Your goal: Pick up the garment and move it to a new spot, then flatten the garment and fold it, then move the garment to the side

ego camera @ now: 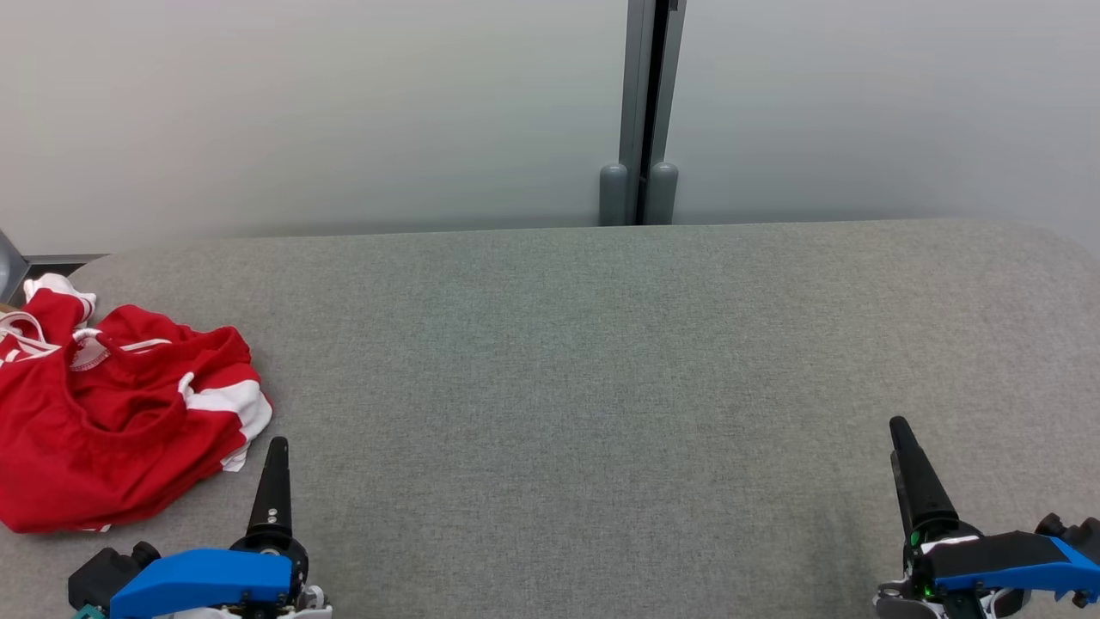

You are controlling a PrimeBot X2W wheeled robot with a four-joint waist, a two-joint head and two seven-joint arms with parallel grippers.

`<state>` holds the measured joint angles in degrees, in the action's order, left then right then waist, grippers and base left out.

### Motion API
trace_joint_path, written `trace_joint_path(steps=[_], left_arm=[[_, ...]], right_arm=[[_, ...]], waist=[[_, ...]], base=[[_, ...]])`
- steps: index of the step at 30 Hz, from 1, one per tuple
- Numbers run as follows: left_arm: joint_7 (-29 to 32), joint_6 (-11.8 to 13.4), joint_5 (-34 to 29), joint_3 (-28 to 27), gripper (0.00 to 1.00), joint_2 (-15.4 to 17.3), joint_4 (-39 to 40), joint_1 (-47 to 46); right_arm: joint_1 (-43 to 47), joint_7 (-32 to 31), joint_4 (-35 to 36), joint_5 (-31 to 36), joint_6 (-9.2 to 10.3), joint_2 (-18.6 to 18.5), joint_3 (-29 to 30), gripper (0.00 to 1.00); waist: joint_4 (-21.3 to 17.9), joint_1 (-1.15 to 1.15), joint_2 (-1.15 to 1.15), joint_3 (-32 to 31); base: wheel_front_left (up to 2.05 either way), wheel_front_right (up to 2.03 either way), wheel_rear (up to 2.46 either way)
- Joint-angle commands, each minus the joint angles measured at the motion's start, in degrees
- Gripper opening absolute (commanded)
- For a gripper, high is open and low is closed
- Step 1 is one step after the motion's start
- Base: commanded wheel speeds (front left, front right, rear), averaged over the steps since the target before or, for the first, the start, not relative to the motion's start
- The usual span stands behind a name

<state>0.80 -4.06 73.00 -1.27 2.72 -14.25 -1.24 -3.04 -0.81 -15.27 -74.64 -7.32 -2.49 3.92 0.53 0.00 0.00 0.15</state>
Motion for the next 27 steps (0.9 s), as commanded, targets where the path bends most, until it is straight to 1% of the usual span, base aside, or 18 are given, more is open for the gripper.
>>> trace_joint_path(steps=[1,11,16,27], left_arm=[[-0.62,0.13,-1.90,0.42,1.00,0.57,1.17,-0.43],[-2.86,1.38,-13.20,3.39,1.00,1.72,1.92,-0.16],[-3.90,1.49,-18.03,5.01,1.00,2.43,1.73,-0.17],[-6.03,2.24,-28.03,8.29,1.00,4.01,2.05,-1.07]], right_arm=[[-0.38,0.61,1.12,2.06,-0.10,-0.25,-0.19,1.00],[0.25,2.86,1.93,13.59,-0.12,-0.29,-0.61,1.00],[0.44,3.90,2.20,18.68,-0.13,-0.31,-0.77,1.00],[0.60,6.02,2.89,27.36,-0.15,-0.35,-1.38,1.00]], waist=[[0.03,0.00,0.00,-0.01],[0.18,0.00,0.00,0.02],[0.15,0.00,0.00,0.04],[0.17,0.00,0.00,0.25]], base=[[0.00,0.00,0.00],[0.00,0.00,0.00],[0.00,0.00,0.00],[0.00,0.00,0.00]])
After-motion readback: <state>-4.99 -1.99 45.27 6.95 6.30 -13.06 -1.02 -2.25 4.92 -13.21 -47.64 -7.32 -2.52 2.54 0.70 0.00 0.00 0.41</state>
